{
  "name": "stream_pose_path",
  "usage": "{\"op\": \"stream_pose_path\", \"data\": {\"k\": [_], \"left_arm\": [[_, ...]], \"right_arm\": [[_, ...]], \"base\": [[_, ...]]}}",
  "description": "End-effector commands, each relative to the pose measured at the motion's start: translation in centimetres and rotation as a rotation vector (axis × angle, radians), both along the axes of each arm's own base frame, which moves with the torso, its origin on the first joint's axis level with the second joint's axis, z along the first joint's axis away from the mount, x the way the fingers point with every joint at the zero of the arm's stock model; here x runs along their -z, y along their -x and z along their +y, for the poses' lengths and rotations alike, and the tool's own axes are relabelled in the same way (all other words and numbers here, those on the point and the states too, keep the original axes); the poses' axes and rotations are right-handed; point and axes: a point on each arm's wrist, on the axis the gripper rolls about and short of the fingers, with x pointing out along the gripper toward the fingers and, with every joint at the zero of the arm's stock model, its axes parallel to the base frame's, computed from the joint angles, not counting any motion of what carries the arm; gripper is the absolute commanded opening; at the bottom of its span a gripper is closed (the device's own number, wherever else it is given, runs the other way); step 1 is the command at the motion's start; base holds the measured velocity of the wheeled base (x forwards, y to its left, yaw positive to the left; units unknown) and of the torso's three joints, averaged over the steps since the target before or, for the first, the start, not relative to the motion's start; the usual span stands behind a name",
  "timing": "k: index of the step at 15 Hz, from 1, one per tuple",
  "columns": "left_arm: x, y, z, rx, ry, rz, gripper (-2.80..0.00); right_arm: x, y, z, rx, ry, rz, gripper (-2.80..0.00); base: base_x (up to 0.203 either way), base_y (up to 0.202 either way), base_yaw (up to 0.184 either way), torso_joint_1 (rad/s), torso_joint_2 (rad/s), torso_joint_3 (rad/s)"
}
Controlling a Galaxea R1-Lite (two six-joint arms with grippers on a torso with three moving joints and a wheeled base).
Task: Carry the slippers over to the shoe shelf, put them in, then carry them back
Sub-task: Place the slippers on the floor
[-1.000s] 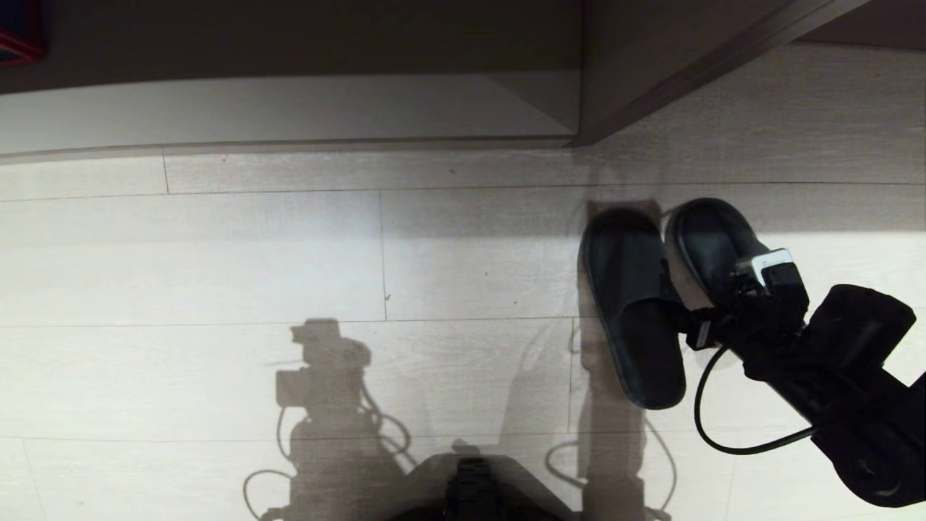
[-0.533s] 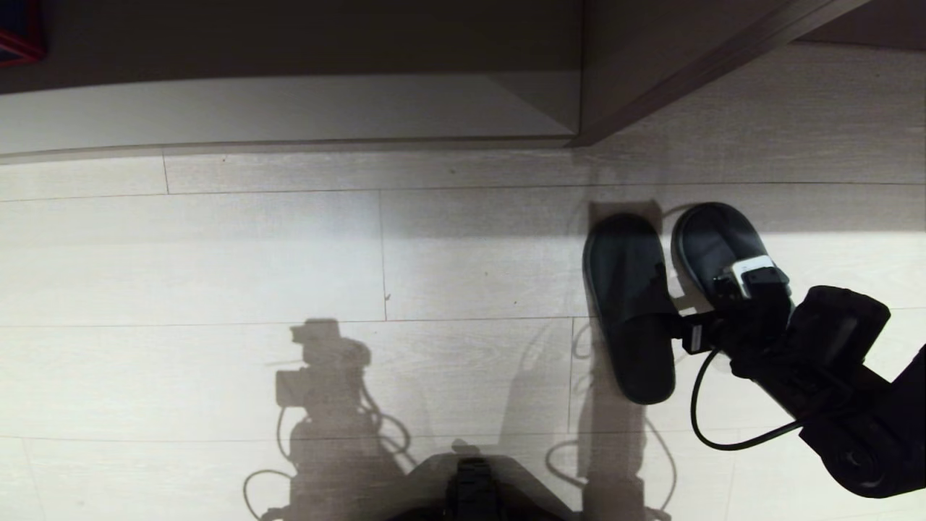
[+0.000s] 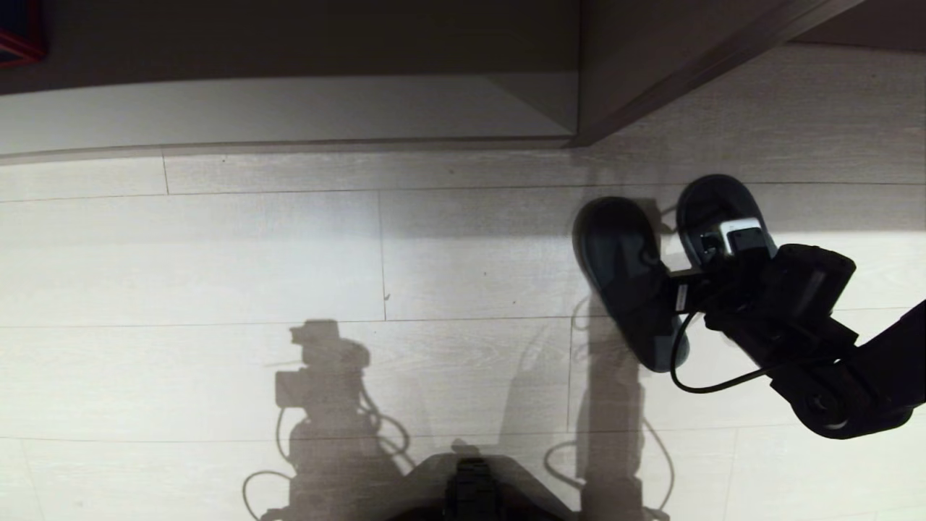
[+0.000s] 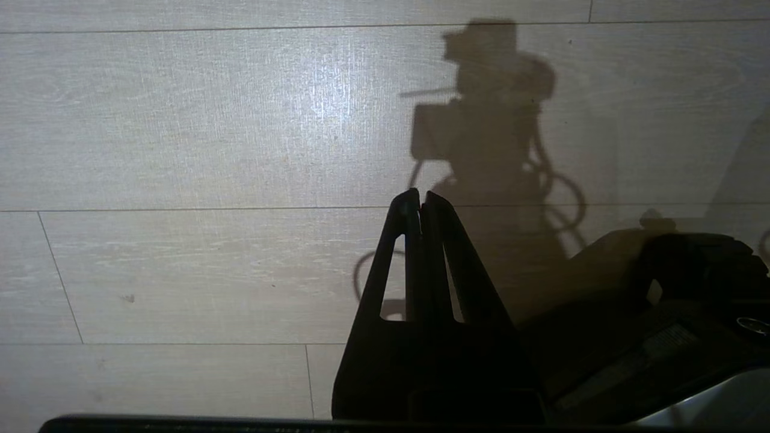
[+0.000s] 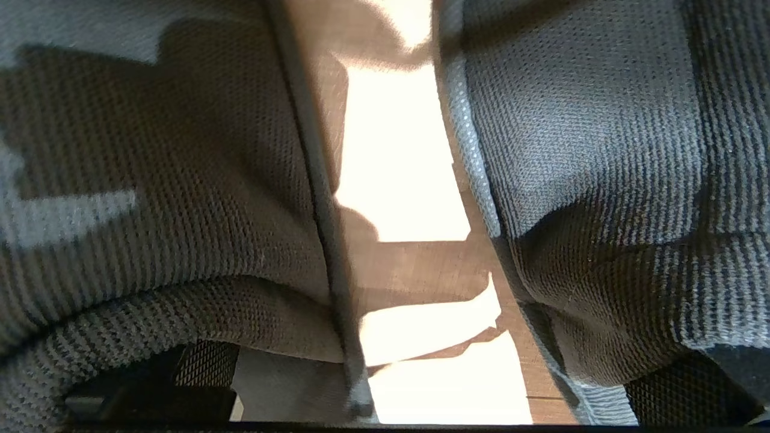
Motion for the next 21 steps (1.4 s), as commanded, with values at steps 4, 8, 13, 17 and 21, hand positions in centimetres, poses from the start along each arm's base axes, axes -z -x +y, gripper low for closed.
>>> {"op": "stream_pose_path", "data": {"k": [4,8,13,17,21], "left_arm": [[0.0,0.0,0.0,0.000,0.001,-0.002,-2.80],[0.0,0.0,0.0,-0.001,0.001,-0.002,-2.80],[0.0,0.0,0.0,0.000,0.001,-0.002,-2.80],[0.0,0.0,0.0,-0.001,0.001,0.000,-2.80],[0.0,0.0,0.0,0.000,0.001,0.000,-2.80]], "right_arm": [[0.2,0.7,0.4,0.011,-0.028,0.013,0.00],[0.0,2.5,0.6,-0.017,-0.021,-0.046,0.00],[-0.8,3.2,0.6,-0.015,0.017,-0.105,0.00],[-1.7,2.5,0.6,0.008,0.010,-0.155,0.00],[-0.1,4.6,0.4,0.005,0.032,-0.027,0.00]], "base": [[0.000,0.000,0.000,0.000,0.00,0.000],[0.000,0.000,0.000,0.000,0.00,0.000],[0.000,0.000,0.000,0.000,0.00,0.000],[0.000,0.000,0.000,0.000,0.00,0.000],[0.000,0.000,0.000,0.000,0.00,0.000]]}}
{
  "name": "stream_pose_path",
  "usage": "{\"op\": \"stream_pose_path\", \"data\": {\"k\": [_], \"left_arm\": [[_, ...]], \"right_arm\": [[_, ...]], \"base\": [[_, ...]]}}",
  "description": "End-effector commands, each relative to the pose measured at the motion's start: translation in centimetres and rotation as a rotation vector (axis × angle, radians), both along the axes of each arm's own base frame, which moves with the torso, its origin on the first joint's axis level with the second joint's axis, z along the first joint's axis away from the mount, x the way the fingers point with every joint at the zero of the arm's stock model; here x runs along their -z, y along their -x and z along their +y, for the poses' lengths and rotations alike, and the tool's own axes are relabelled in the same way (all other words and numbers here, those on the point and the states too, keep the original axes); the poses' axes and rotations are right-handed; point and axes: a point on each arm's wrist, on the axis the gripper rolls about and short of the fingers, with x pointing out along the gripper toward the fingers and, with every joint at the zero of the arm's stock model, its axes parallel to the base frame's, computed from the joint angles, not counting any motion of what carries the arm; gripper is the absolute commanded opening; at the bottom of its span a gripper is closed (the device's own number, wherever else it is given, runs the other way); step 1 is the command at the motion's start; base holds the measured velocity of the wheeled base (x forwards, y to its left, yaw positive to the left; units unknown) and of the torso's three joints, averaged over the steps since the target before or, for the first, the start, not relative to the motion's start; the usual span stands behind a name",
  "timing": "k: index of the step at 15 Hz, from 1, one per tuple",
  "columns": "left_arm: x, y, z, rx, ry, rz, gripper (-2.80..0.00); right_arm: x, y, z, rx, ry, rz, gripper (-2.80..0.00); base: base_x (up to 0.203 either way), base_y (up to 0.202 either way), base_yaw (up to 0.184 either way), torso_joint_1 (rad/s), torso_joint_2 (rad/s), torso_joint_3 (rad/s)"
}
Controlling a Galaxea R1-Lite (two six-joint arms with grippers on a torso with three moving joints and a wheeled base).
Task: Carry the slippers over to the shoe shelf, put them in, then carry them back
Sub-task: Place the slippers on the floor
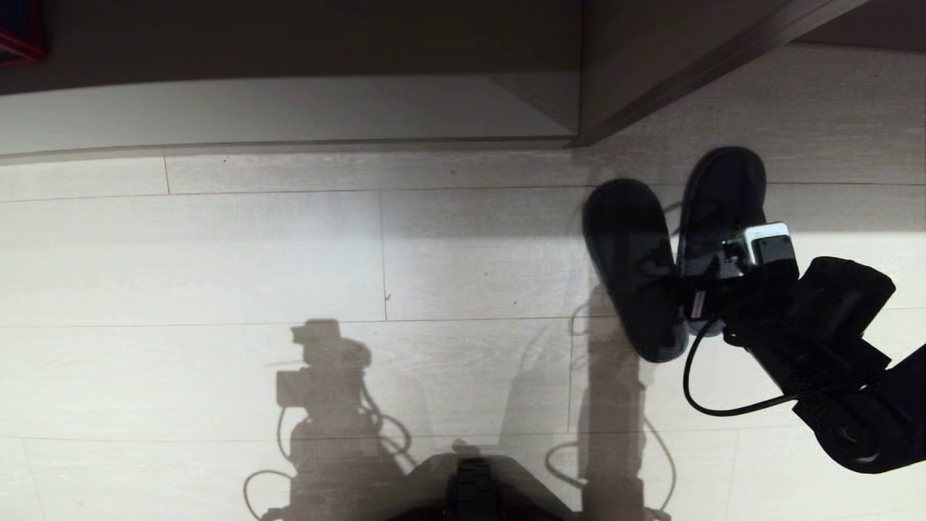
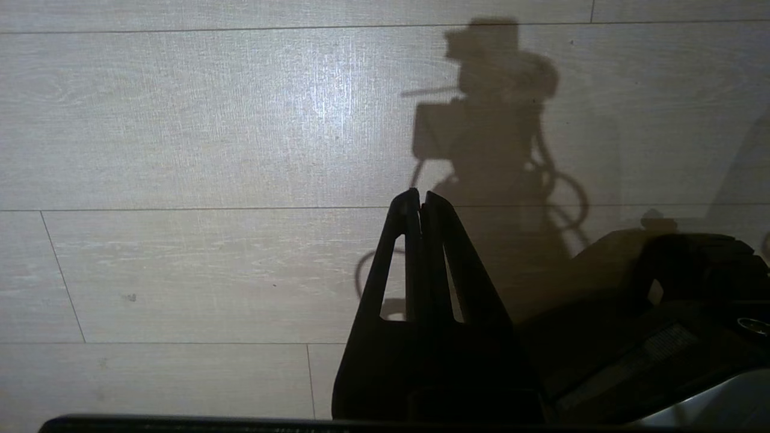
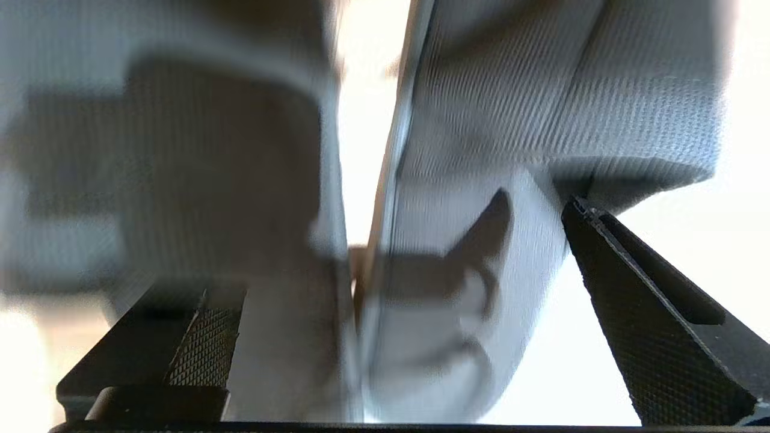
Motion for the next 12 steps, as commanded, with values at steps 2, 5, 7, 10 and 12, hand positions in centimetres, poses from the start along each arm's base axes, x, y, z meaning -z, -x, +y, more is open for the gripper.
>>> {"op": "stream_pose_path", "data": {"k": [2,5,7,10,12], "left_arm": [[0.0,0.0,0.0,0.000,0.001,0.000,-2.80],[0.0,0.0,0.0,0.000,0.001,0.000,-2.80],[0.0,0.0,0.0,0.000,-0.001,0.000,-2.80],[0.0,0.0,0.0,-0.001,0.001,0.000,-2.80],[0.0,0.0,0.0,0.000,0.000,0.000,-2.80]], "right_arm": [[0.6,2.3,-0.2,-0.001,0.019,0.056,0.00],[1.5,3.2,-0.2,-0.003,0.037,0.100,0.00],[2.1,3.9,-0.3,-0.010,0.057,0.136,0.00],[2.5,5.2,-0.2,-0.098,0.055,0.160,0.00],[2.0,6.2,-0.1,-0.197,0.027,0.140,0.00]], "base": [[0.000,0.000,0.000,0.000,0.00,0.000],[0.000,0.000,0.000,0.000,0.00,0.000],[0.000,0.000,0.000,0.000,0.00,0.000],[0.000,0.000,0.000,0.000,0.00,0.000],[0.000,0.000,0.000,0.000,0.00,0.000]]}}
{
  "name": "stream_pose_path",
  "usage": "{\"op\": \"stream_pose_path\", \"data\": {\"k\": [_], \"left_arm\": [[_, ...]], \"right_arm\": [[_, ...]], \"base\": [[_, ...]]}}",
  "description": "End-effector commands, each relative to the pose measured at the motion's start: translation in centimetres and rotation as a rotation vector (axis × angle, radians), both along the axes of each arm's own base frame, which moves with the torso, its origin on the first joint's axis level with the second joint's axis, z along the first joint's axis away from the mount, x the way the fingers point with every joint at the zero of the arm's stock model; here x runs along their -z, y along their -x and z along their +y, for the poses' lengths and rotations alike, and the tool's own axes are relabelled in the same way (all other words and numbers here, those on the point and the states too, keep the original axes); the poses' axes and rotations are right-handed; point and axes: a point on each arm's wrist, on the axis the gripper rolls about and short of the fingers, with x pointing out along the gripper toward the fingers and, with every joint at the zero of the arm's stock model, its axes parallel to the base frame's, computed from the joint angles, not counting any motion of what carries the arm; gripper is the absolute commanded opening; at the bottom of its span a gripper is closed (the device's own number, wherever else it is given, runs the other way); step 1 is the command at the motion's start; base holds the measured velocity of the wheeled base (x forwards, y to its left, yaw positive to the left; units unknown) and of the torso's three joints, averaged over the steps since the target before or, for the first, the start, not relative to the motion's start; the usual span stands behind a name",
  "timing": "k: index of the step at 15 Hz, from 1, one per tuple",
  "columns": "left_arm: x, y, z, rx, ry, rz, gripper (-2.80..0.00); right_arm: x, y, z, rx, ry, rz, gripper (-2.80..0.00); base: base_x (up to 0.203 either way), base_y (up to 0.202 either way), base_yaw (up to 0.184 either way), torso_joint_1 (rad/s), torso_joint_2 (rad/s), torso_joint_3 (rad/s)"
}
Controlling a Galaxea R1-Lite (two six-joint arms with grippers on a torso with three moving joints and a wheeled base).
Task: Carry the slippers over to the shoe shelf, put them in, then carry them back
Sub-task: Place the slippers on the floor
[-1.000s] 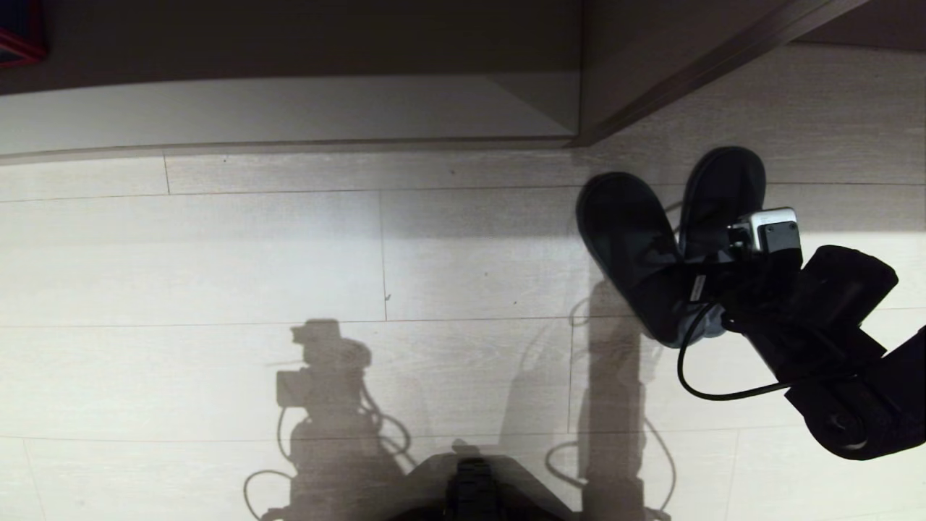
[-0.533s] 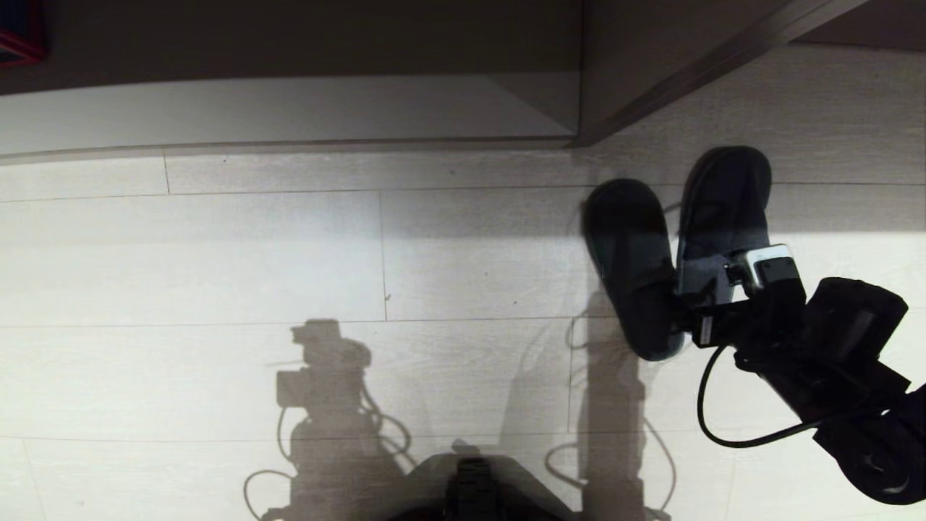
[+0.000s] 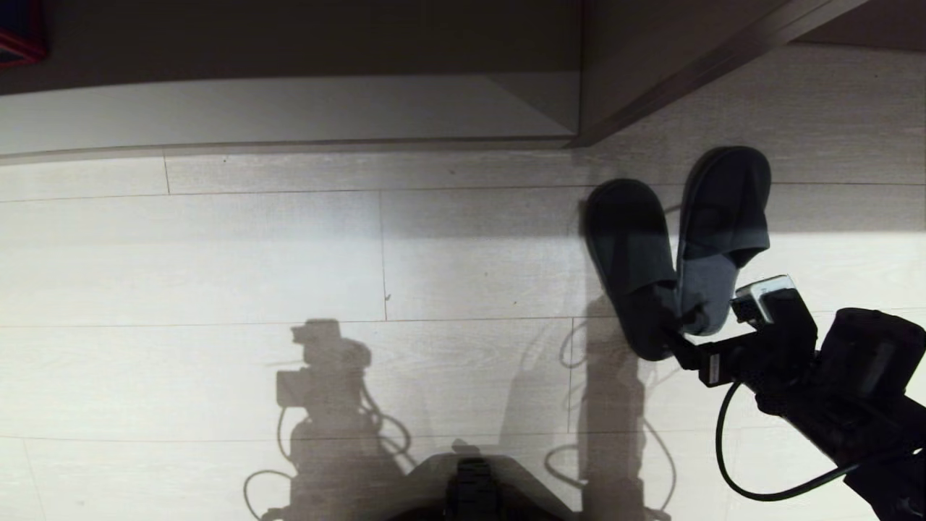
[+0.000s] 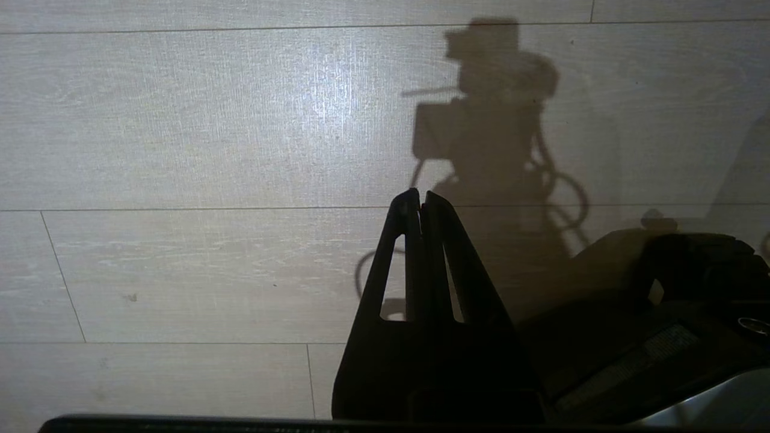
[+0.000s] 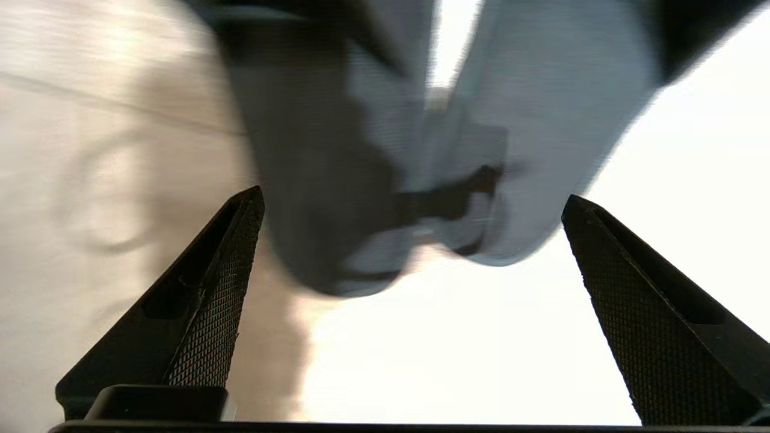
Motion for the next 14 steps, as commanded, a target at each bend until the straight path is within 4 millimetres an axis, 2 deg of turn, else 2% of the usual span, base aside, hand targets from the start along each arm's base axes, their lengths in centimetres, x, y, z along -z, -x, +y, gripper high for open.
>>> {"op": "stream_pose_path", "data": {"k": [1,3,5,6,8,11,14], "left_arm": [[0.0,0.0,0.0,-0.001,0.000,0.000,-2.80],[0.0,0.0,0.0,-0.001,0.000,0.000,-2.80],[0.0,0.0,0.0,-0.001,0.000,0.000,-2.80],[0.0,0.0,0.0,-0.001,0.000,0.000,-2.80],[0.0,0.0,0.0,-0.001,0.000,0.000,-2.80],[0.0,0.0,0.0,-0.001,0.000,0.000,-2.80],[0.0,0.0,0.0,0.000,0.000,0.000,-2.80]], "right_arm": [[-1.3,1.4,0.2,-0.100,-0.039,-0.056,0.00],[-2.1,1.8,0.9,-0.167,-0.109,-0.082,0.00],[-2.6,1.2,2.1,-0.218,-0.149,-0.101,0.00],[-3.1,0.9,3.2,-0.259,-0.158,-0.117,-2.80],[-3.4,0.6,5.5,-0.341,-0.163,-0.087,-2.80],[-3.9,-1.0,10.1,-0.406,-0.166,-0.064,-2.80],[-2.2,-4.0,13.4,-0.350,-0.130,-0.036,-2.80]], "base": [[0.000,0.000,0.000,0.000,0.00,0.000],[0.000,0.000,0.000,0.000,0.00,0.000],[0.000,0.000,0.000,0.000,0.00,0.000],[0.000,0.000,0.000,0.000,0.00,0.000],[0.000,0.000,0.000,0.000,0.00,0.000],[0.000,0.000,0.000,0.000,0.00,0.000],[0.000,0.000,0.000,0.000,0.00,0.000]]}}
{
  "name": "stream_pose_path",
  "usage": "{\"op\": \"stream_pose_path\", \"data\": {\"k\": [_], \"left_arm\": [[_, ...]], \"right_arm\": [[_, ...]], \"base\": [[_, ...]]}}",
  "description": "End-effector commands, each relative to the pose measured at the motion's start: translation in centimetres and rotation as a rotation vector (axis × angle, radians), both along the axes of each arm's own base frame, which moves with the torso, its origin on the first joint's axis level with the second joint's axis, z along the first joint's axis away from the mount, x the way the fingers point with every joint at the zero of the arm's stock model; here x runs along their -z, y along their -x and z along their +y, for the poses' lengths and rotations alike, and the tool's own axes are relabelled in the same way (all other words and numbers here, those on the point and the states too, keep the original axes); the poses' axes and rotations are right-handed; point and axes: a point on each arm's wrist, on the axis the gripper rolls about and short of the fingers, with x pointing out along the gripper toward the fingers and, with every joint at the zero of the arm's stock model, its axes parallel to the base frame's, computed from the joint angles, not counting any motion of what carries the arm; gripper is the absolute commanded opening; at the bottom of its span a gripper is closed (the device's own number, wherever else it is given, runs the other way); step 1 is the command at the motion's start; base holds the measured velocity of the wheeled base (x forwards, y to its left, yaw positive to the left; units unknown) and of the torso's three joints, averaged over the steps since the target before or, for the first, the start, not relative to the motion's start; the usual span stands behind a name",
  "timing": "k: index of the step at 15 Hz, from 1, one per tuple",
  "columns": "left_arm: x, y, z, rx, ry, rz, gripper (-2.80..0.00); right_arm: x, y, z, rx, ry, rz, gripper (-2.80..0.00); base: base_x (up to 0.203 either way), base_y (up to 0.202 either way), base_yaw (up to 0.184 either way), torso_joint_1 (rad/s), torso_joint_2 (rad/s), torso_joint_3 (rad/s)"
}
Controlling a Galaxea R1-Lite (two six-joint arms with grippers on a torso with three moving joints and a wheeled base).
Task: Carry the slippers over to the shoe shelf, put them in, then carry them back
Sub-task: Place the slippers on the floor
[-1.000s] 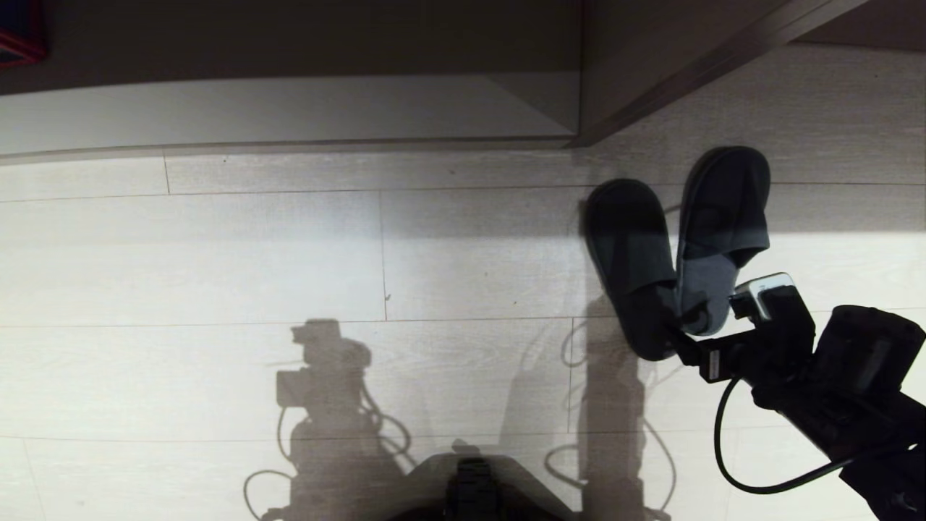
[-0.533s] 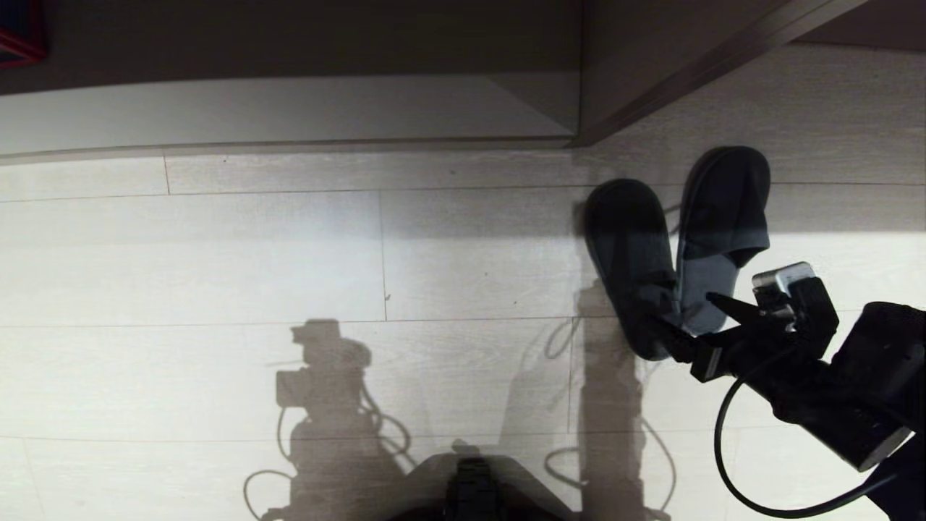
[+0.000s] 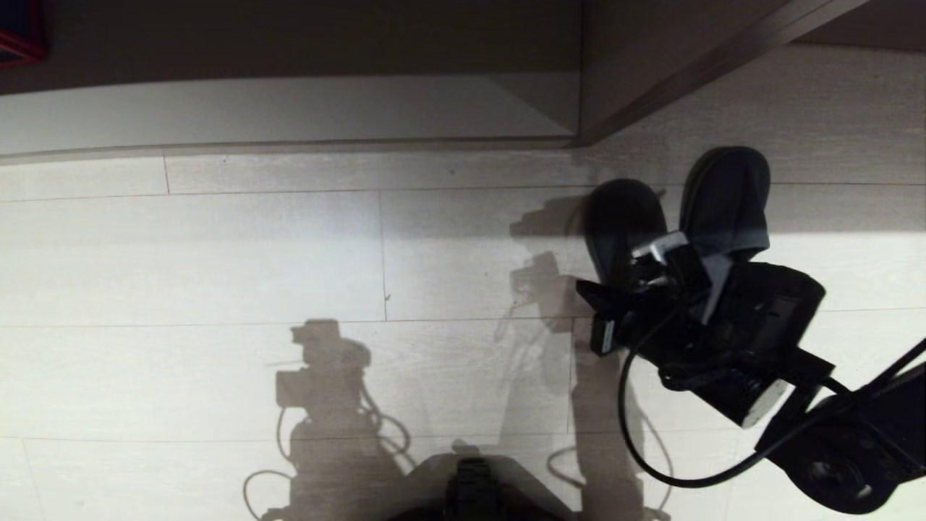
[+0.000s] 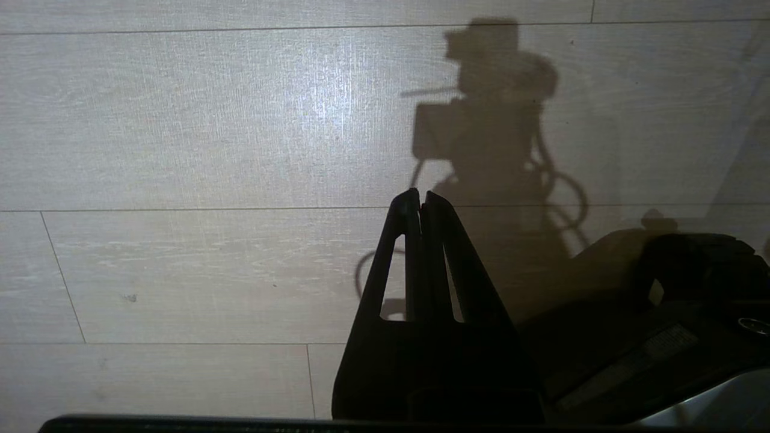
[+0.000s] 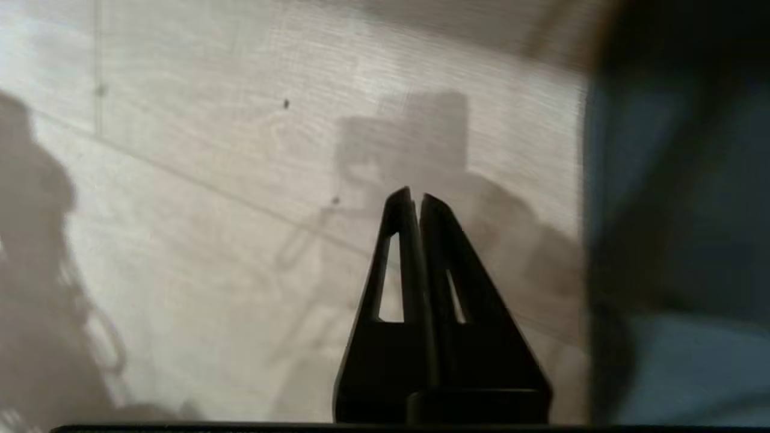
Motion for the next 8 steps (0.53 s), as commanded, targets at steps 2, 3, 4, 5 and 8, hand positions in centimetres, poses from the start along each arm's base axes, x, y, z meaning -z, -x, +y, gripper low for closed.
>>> {"op": "stream_pose_path", "data": {"k": [2,3,4,5,8], "left_arm": [[0.0,0.0,0.0,-0.001,0.001,-0.001,-2.80],[0.0,0.0,0.0,-0.001,0.001,-0.001,-2.80],[0.0,0.0,0.0,0.000,0.001,0.000,-2.80],[0.0,0.0,0.0,-0.001,0.001,0.000,-2.80],[0.0,0.0,0.0,-0.001,0.001,0.000,-2.80]], "right_arm": [[2.9,-4.1,3.4,0.090,0.065,0.013,-2.80],[3.2,-5.0,3.8,0.122,0.075,0.004,-2.80],[3.1,-5.6,3.8,0.160,0.085,-0.013,-2.80],[2.7,-6.1,3.7,0.197,0.097,-0.036,-2.80],[1.4,-7.7,3.1,0.265,0.101,-0.096,-2.80]], "base": [[0.000,0.000,0.000,0.000,0.00,0.000],[0.000,0.000,0.000,0.000,0.00,0.000],[0.000,0.000,0.000,0.000,0.00,0.000],[0.000,0.000,0.000,0.000,0.00,0.000],[0.000,0.000,0.000,0.000,0.00,0.000]]}}
